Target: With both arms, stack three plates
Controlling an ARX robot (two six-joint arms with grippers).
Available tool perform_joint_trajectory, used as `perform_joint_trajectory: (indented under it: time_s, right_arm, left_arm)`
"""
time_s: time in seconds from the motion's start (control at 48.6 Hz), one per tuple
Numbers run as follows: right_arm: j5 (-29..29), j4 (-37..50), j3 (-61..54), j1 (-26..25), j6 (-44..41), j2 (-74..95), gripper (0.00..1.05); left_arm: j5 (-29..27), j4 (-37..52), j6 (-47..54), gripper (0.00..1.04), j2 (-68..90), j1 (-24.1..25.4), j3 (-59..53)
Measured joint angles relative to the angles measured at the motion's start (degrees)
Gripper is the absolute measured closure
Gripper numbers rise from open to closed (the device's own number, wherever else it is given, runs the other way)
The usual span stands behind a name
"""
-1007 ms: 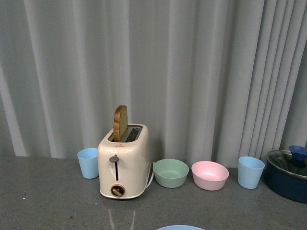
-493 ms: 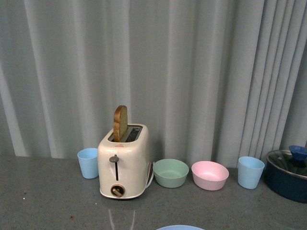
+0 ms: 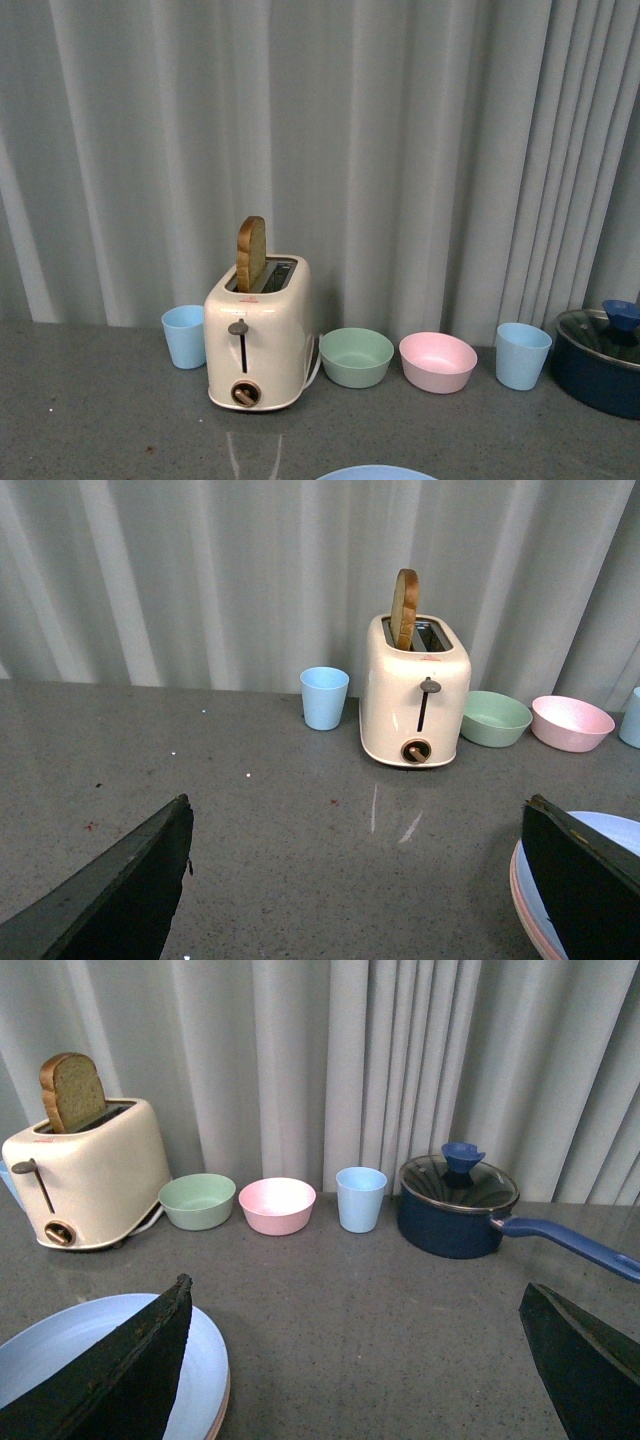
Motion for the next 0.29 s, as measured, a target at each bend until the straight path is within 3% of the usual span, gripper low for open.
perform_joint_trajectory:
  time_s: [0.288]
  right_arm:
    - [0.0, 0.0, 0.0, 0.0, 0.0, 0.0, 0.07]
  left_arm:
    - [0.0, 0.0, 0.0, 0.07, 0.0, 0.0, 0.0]
